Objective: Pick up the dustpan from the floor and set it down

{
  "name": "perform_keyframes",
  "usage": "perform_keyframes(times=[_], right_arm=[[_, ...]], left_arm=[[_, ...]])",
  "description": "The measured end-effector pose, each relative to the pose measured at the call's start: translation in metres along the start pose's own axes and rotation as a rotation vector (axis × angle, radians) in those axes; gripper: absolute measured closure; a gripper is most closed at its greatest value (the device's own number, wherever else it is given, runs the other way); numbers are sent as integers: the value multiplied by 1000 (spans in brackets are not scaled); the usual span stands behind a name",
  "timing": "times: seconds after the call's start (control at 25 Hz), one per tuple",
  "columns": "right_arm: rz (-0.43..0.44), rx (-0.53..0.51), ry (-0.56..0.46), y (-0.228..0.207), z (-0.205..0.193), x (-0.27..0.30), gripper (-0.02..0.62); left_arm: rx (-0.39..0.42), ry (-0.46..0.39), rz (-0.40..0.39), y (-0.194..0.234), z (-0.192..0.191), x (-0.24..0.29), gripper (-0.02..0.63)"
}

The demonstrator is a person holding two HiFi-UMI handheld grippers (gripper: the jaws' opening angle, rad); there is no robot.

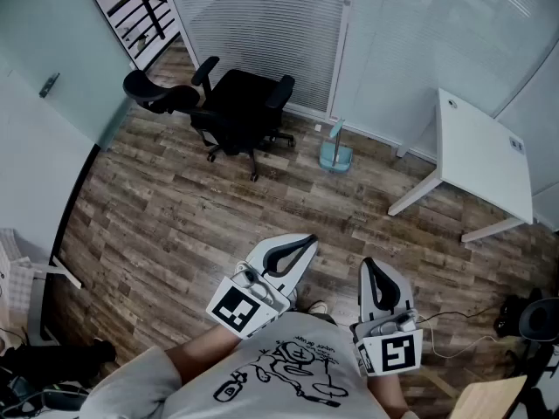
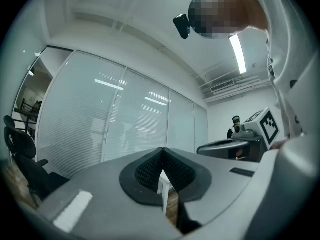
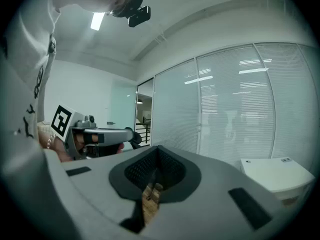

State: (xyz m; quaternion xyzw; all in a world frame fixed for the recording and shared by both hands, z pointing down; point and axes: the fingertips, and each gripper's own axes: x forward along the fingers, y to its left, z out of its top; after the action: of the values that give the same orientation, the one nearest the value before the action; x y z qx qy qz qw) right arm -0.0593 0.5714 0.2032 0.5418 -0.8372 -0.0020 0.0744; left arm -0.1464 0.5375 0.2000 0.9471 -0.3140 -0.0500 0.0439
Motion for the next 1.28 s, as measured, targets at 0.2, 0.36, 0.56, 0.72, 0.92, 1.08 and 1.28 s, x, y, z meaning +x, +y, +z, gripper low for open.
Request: perform_keyframes(times=[0.2, 0.36, 0.56, 0.72, 0.92, 1.08, 1.28], right_arm=[[7, -13, 5, 8, 1, 11, 592], [3, 14, -4, 16, -3, 16, 593], [-14, 71, -5, 15, -8, 22, 592], [-19, 79, 10, 6, -13, 29, 592], [-16, 101, 14, -21, -22, 41, 592], [0, 109, 10, -51, -24, 56, 592], [5, 116, 4, -105, -23, 80, 592]], left_arm=[[-1, -3, -5, 10, 0, -6, 608], [-1, 6, -2, 18, -4, -12, 608], [-10, -2, 8, 24, -3, -12, 609], [-16, 28, 20, 32, -11, -7, 607], [-5, 32, 50, 43, -14, 15, 609], [-6, 42, 71, 51, -17, 44, 607], [-5, 56, 63, 60, -21, 100, 608]])
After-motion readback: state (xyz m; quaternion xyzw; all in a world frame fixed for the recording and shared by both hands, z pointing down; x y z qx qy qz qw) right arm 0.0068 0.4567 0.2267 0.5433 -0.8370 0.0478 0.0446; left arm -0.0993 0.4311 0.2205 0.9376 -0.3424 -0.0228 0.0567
